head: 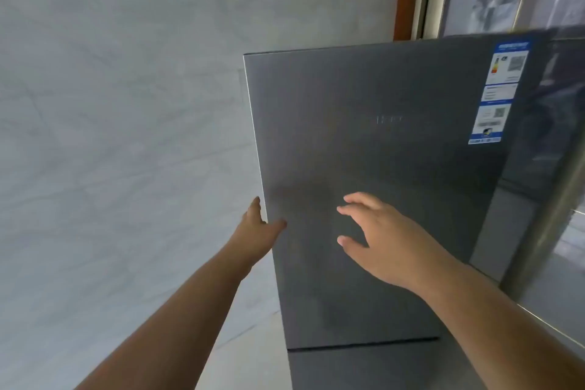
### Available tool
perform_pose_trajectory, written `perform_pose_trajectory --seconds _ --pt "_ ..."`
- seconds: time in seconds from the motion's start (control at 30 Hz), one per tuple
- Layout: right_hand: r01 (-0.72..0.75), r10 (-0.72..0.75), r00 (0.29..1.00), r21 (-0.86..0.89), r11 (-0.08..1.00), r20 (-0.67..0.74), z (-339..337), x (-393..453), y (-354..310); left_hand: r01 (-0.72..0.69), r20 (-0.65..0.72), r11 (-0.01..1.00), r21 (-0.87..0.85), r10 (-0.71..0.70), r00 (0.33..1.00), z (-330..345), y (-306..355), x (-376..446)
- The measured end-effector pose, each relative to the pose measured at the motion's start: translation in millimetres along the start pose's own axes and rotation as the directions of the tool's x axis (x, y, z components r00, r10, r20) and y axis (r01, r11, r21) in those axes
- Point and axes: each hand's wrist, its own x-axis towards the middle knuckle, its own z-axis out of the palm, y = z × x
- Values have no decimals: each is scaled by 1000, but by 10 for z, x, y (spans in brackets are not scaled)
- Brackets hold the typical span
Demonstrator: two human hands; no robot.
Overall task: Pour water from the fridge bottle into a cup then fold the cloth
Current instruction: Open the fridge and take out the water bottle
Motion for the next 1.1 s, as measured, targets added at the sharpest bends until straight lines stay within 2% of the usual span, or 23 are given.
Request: perform_pose_trajectory --seconds 0.17,0.3,0.43,0.53,0.73,0.9,1.0,1.1 --pt "55 -54 998 -36 998 30 -11 229 164 18 8 984 -180 -16 1000 179 -64 340" --pt "73 -70 997 -81 994 40 -80 358 204 49 -23 982 -180 -54 998 157 -199 601" --pt "93 -94 996 -100 991 -8 -127 459 104 17 -63 982 -187 -30 998 140 -327 781" --pt "88 -94 995 -119 989 -39 -87 549 -82 -7 -37 986 -166 1 999 56 -389 844" --pt "115 -133 990 -251 961 -53 158 707 -566 -95 122 991 -96 107 987 -152 -546 954" --pt "148 -167 985 -320 936 -34 340 849 -951 -208 175 977 -54 214 961 -165 -693 811" --pt "165 -222 970 -415 895 -93 423 844 -1111 -316 234 949 6 306 923 -90 -882 562" --pt "152 -254 958 -512 845 -136 533 669 -1196 -435 308 901 -2 414 856 -28 -1029 333"
